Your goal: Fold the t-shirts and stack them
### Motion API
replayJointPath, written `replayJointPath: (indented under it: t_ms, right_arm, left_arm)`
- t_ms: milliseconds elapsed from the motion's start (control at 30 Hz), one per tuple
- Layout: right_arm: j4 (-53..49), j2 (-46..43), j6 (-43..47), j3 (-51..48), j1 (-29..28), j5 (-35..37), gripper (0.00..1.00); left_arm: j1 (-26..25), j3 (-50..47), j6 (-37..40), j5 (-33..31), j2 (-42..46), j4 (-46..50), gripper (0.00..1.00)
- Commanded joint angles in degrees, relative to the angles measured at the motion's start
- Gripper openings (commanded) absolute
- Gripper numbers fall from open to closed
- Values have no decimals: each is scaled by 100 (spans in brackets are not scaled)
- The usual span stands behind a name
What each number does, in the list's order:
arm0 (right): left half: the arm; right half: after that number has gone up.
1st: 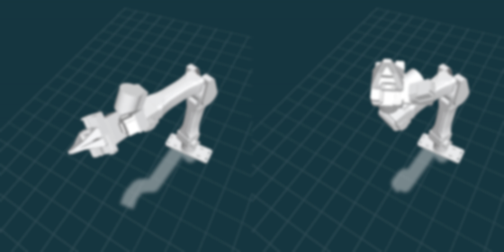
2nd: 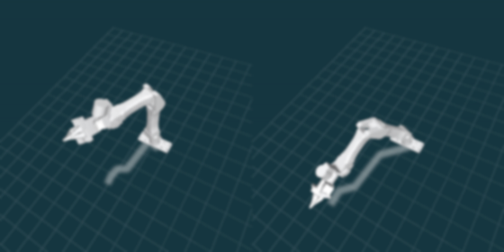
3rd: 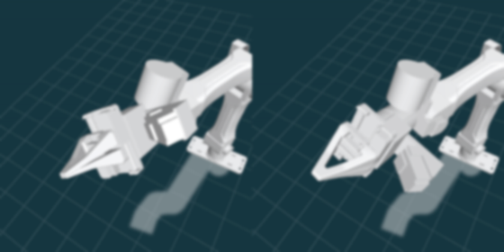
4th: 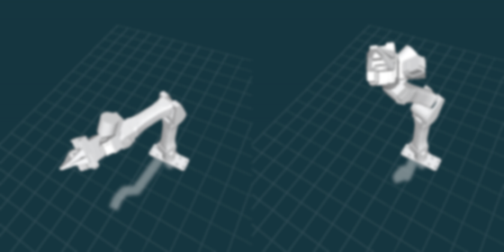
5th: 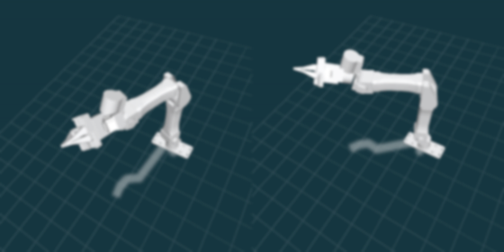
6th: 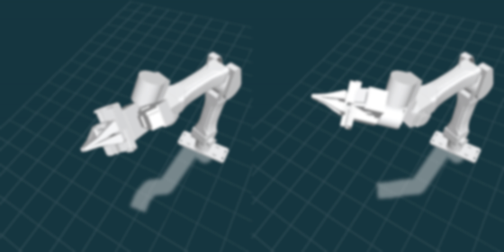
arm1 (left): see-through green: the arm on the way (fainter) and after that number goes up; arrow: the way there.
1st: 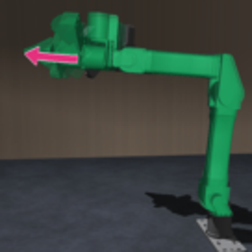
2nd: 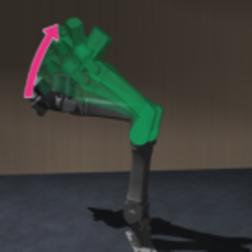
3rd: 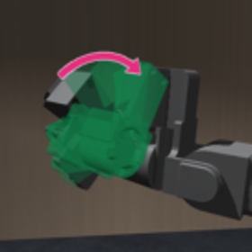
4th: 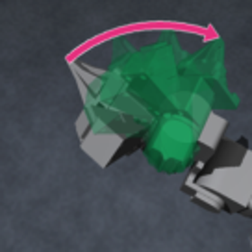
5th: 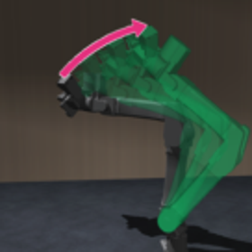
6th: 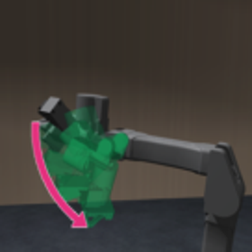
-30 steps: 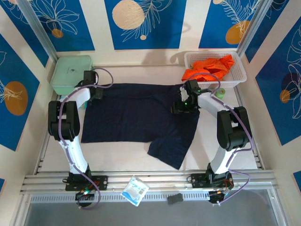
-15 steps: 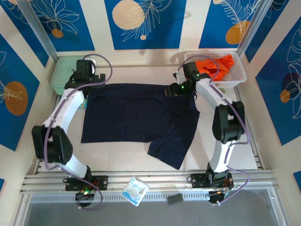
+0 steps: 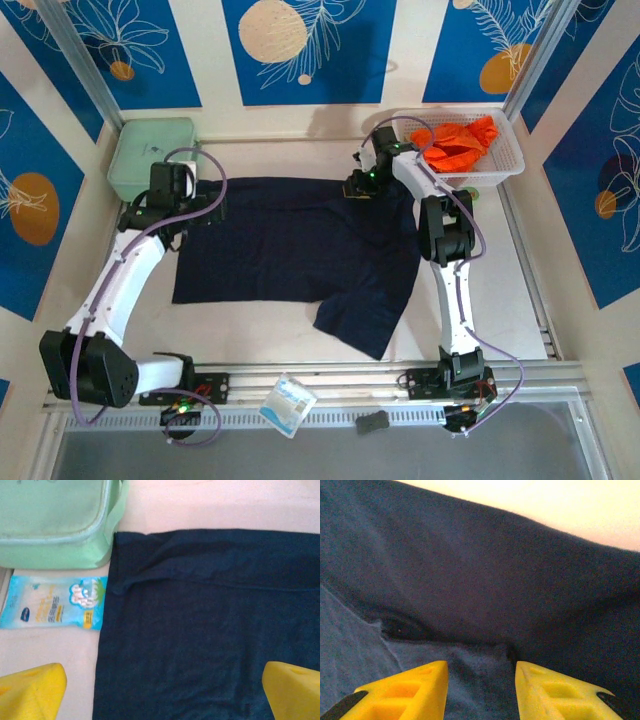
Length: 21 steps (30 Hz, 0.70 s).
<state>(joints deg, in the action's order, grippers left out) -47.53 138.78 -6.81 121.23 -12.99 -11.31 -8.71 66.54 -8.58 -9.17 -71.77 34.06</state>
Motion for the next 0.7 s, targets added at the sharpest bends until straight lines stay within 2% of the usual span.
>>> replayJointPath:
  t_ms: [0, 667]
  right_arm:
    - [-310, 237, 59, 276, 34, -235, 41]
    - [-302, 422, -93, 382, 7, -652, 38]
  left_arm:
    - [-43, -75, -200, 159, 252, 76, 100]
    - [-42, -84, -287, 267, 144, 21, 100]
